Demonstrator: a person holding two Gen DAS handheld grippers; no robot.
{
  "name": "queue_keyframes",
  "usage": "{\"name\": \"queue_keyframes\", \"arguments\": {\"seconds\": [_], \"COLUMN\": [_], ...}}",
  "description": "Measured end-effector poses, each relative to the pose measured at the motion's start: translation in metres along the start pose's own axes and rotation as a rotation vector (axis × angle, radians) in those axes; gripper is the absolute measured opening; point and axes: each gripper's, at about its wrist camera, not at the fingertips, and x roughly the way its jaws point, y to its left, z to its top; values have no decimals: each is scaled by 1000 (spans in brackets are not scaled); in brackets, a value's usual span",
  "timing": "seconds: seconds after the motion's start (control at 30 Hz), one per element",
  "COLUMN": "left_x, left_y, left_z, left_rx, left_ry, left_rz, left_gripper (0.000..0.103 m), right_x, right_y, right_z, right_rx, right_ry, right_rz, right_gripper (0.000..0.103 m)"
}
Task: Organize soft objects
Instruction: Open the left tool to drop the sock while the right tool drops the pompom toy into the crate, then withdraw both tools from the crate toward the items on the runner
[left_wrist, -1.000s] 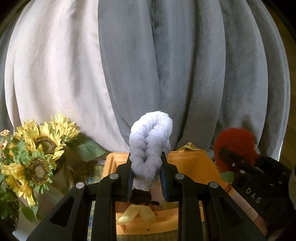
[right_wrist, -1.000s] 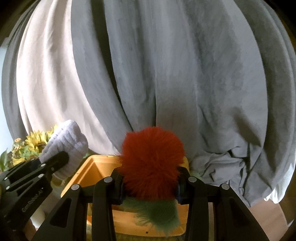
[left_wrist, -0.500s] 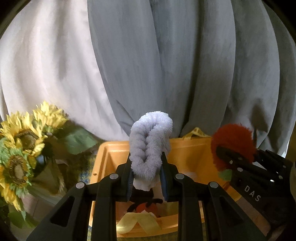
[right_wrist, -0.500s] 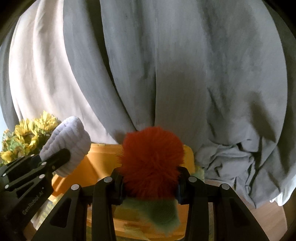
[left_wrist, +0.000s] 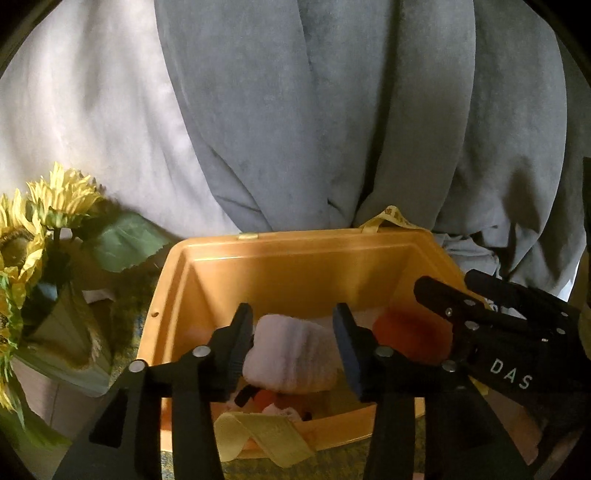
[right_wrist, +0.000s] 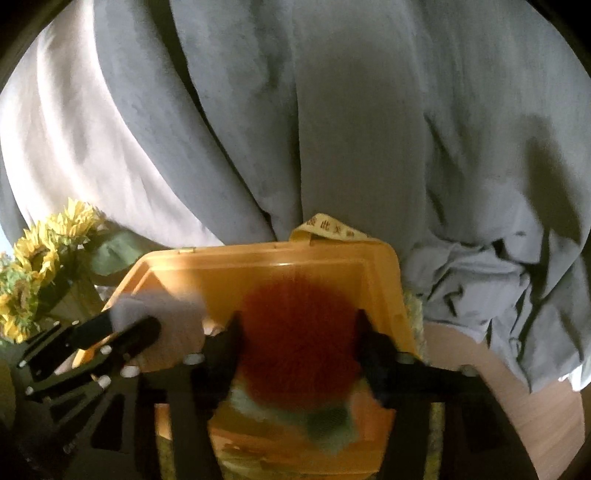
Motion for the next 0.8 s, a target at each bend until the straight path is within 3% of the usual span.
{"name": "queue_keyframes", "arguments": {"seconds": [0.17,0.8], "left_x": [-9,-101], "left_y": [1,-17], "left_z": [2,-9], "left_rx": [10,32], "left_ry": [-26,-182], "left_rz": [17,57], "left_gripper": [61,66], "right_x": [-8,-91], "right_y": [-5,-9], "right_z": [0,-8], "right_rx": [25,25], "right_ry": [-17,-160], "right_rz": [-19,-119], "right_gripper": [71,79]}}
